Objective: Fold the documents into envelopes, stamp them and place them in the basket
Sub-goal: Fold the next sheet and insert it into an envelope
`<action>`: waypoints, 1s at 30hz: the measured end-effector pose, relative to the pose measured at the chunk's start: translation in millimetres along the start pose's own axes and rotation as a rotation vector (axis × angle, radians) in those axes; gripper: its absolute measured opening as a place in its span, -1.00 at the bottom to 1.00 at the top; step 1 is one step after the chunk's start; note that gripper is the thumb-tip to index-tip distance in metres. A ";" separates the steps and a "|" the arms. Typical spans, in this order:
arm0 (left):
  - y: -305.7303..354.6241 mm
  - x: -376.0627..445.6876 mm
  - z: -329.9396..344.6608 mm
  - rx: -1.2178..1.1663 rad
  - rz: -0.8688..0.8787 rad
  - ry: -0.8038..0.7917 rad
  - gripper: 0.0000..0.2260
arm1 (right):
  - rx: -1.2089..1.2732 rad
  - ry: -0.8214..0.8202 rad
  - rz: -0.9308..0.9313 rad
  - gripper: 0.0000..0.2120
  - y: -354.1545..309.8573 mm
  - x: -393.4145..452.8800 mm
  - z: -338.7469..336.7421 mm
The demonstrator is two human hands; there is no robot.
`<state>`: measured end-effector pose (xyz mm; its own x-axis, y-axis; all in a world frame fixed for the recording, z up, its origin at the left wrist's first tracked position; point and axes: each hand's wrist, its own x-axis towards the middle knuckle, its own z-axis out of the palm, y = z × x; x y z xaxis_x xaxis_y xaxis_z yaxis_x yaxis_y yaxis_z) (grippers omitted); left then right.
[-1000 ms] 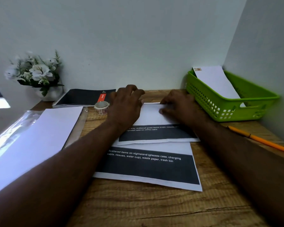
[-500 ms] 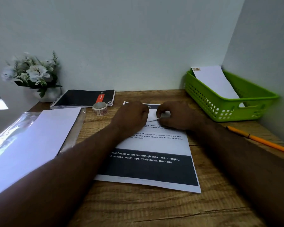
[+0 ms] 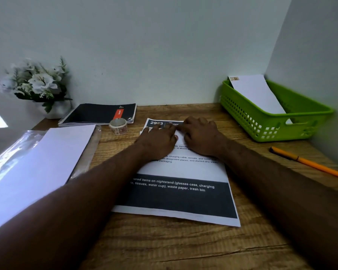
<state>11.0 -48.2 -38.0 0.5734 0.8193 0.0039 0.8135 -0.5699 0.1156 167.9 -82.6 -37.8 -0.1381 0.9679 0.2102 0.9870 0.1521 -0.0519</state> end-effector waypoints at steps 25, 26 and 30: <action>5.1 0.2 -2.0 0.021 -0.040 -0.023 -0.55 | 0.127 -0.062 -0.012 -0.60 1.2 -1.9 3.2; 5.0 0.1 -1.9 0.066 -0.046 -0.003 -0.56 | 0.119 -0.090 -0.003 -0.59 2.0 -2.0 2.9; 7.0 -3.4 -3.9 0.264 -0.064 0.122 -0.56 | 0.078 -0.072 0.014 -0.62 2.4 0.0 2.1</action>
<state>14.4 -54.6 -33.3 0.5173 0.8464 0.1263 0.8539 -0.5006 -0.1424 170.1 -81.8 -39.9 -0.1329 0.9814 0.1388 0.9799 0.1512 -0.1305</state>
